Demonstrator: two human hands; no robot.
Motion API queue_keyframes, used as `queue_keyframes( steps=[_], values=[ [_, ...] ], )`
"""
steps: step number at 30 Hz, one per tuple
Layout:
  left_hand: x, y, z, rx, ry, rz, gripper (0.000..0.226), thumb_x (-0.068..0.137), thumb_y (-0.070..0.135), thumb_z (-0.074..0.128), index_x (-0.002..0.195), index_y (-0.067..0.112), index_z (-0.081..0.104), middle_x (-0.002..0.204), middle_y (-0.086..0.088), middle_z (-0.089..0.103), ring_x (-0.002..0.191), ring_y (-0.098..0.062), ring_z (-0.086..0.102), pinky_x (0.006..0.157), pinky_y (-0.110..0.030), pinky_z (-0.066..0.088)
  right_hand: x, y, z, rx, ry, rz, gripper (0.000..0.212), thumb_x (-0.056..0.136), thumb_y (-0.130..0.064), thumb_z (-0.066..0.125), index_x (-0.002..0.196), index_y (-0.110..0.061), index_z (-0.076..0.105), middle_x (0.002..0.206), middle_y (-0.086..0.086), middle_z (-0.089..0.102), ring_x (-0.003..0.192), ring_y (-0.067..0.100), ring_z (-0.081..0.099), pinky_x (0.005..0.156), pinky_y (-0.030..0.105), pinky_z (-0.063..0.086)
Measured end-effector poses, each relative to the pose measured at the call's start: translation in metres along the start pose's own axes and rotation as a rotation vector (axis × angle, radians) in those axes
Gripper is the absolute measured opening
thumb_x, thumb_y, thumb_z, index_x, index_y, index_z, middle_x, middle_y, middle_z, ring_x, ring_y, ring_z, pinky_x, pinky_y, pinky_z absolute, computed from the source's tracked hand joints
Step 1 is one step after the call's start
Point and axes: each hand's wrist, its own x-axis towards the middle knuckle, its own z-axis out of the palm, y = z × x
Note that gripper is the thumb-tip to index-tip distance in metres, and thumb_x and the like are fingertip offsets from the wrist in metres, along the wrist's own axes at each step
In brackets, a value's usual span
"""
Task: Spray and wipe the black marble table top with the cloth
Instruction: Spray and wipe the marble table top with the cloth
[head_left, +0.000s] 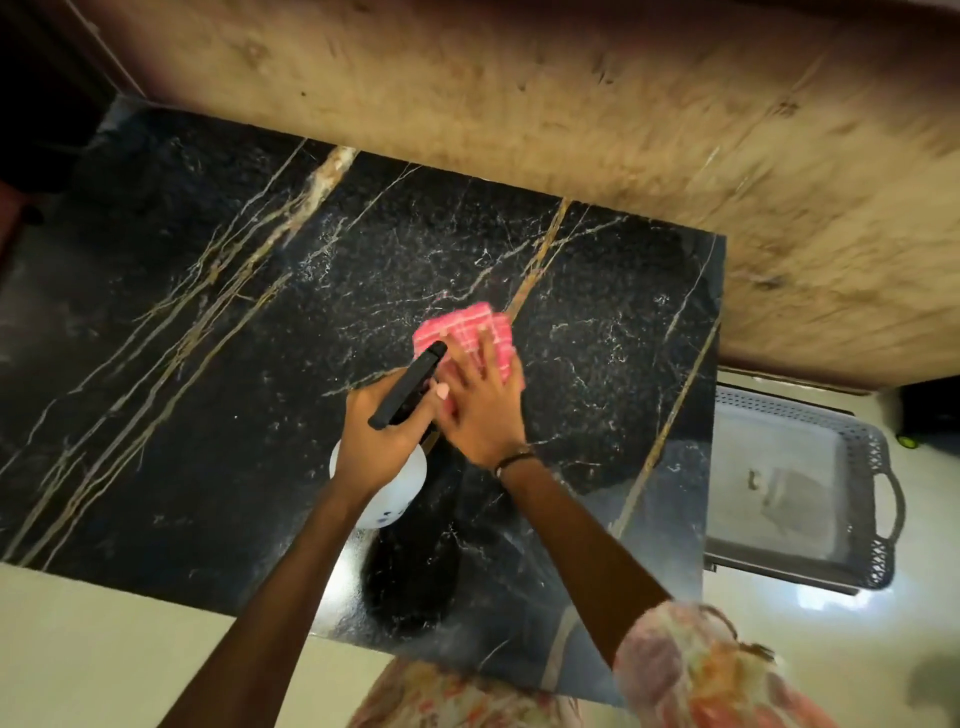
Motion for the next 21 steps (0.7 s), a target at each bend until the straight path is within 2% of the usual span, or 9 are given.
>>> queue_keyframes(
  steps=[3,5,8,11,13,15,18,21],
  values=[
    [0.000,-0.003,-0.002,-0.005,-0.007,0.015,0.022,0.086,0.023,0.067,0.067,0.016,0.060,0.050,0.009,0.054,0.043,-0.006,0.046,0.049,-0.020,0.039,-0.072,-0.007,0.004,-0.067,-0.031,-0.148,0.058,0.090,-0.050,0.042,0.145,-0.034,0.034,0.155,0.003,0.027,0.146,0.035,0.005,0.110,0.064,0.014],
    [-0.003,-0.003,-0.003,0.003,-0.013,0.034,0.015,0.087,0.020,0.067,0.074,0.011,0.065,0.056,0.012,0.059,0.048,-0.004,0.052,0.053,-0.014,0.040,-0.114,0.017,0.001,-0.115,-0.046,-0.122,0.059,0.087,-0.054,0.042,0.143,-0.038,0.033,0.153,0.000,0.031,0.145,0.031,0.007,0.109,0.065,0.018],
    [-0.005,-0.003,-0.004,-0.026,-0.022,-0.008,0.011,0.087,0.017,0.066,0.080,0.010,0.069,0.062,0.010,0.065,0.050,0.001,0.055,0.054,-0.010,0.040,-0.134,0.067,-0.012,-0.160,-0.034,0.129,0.060,0.085,-0.052,0.042,0.143,-0.036,0.034,0.154,0.001,0.027,0.145,0.031,0.007,0.106,0.067,0.023],
    [-0.006,-0.001,-0.007,-0.008,-0.023,-0.039,0.018,0.088,0.022,0.065,0.080,0.007,0.070,0.067,-0.016,0.065,0.045,-0.002,0.051,0.048,-0.013,0.038,-0.103,0.078,-0.020,-0.142,-0.013,0.382,0.063,0.085,-0.056,0.034,0.145,-0.036,0.028,0.156,0.002,0.024,0.144,0.037,0.010,0.108,0.067,0.018],
    [-0.012,0.003,-0.008,-0.006,-0.036,-0.027,0.017,0.089,0.020,0.063,0.079,0.008,0.069,0.066,-0.010,0.065,0.046,0.001,0.053,0.048,-0.010,0.039,-0.076,0.060,-0.017,-0.125,-0.008,0.430,0.063,0.087,-0.057,0.028,0.146,-0.038,0.021,0.157,0.001,0.020,0.144,0.039,0.009,0.107,0.068,0.009],
    [-0.025,0.005,-0.009,0.025,-0.061,0.015,0.019,0.090,0.016,0.062,0.077,0.003,0.067,0.062,-0.007,0.063,0.045,0.001,0.052,0.048,-0.011,0.039,-0.067,0.029,-0.008,-0.139,-0.012,0.349,0.062,0.088,-0.056,0.027,0.146,-0.036,0.019,0.156,0.002,0.019,0.143,0.039,0.011,0.106,0.069,0.007],
    [-0.046,-0.001,-0.015,0.061,-0.091,0.021,0.019,0.089,0.016,0.063,0.072,0.009,0.065,0.053,-0.007,0.056,0.043,-0.006,0.046,0.047,-0.026,0.039,-0.094,-0.016,0.003,-0.124,-0.017,0.147,0.062,0.087,-0.053,0.037,0.146,-0.033,0.028,0.156,0.002,0.025,0.144,0.034,0.009,0.108,0.069,0.017],
    [-0.066,-0.008,-0.019,0.035,-0.102,-0.012,0.014,0.088,0.016,0.065,0.073,0.014,0.066,0.055,0.000,0.058,0.043,-0.005,0.048,0.046,-0.018,0.039,-0.148,-0.020,0.006,-0.094,-0.039,0.043,0.060,0.087,-0.051,0.043,0.144,-0.036,0.032,0.155,0.000,0.028,0.145,0.033,0.010,0.111,0.064,0.012]
  ],
)
